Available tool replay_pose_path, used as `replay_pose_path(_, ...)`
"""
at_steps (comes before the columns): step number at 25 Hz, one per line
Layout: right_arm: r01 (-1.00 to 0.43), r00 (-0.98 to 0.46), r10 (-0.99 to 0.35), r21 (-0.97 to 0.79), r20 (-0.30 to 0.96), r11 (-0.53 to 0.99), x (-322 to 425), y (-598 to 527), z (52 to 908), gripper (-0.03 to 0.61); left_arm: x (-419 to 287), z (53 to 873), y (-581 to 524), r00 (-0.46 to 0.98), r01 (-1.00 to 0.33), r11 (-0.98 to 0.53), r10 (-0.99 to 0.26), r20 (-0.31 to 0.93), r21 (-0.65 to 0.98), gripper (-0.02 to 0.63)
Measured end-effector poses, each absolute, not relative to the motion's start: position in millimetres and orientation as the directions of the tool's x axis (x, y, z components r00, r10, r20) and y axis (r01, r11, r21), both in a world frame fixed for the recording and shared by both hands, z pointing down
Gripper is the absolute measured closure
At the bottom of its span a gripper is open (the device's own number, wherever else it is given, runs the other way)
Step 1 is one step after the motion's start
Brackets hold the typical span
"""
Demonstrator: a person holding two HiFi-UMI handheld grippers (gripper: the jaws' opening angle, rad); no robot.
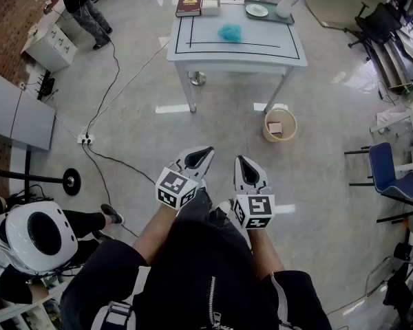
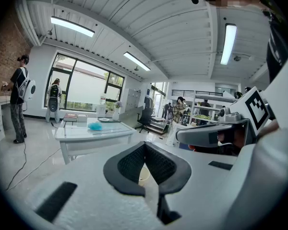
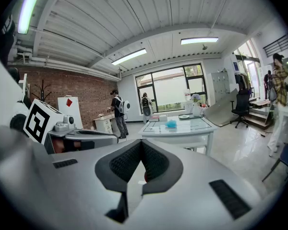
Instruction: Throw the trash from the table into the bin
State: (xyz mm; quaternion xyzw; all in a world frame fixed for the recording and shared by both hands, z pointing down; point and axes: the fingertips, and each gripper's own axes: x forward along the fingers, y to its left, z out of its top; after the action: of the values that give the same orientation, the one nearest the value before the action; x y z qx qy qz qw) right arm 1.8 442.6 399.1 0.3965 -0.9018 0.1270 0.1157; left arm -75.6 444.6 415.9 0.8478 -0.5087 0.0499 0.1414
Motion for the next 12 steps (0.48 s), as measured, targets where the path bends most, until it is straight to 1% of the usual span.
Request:
replay_pose_path(8,-0.741,-0.668,-0.690,-0.165,0.278,0.651,-30,421,392,0.571,-106,415,418,0.493,-0.868,-0.460,-0.841,0.222,0.185,0.609)
replay_pose_path(12,-0.750,-0.657,-0.699,-0.158,0.281,0.642,-59,403,389,0.571,-132,412,400,0.508,-0.860,-0.479,-0.835,0.209,0.175,0.609)
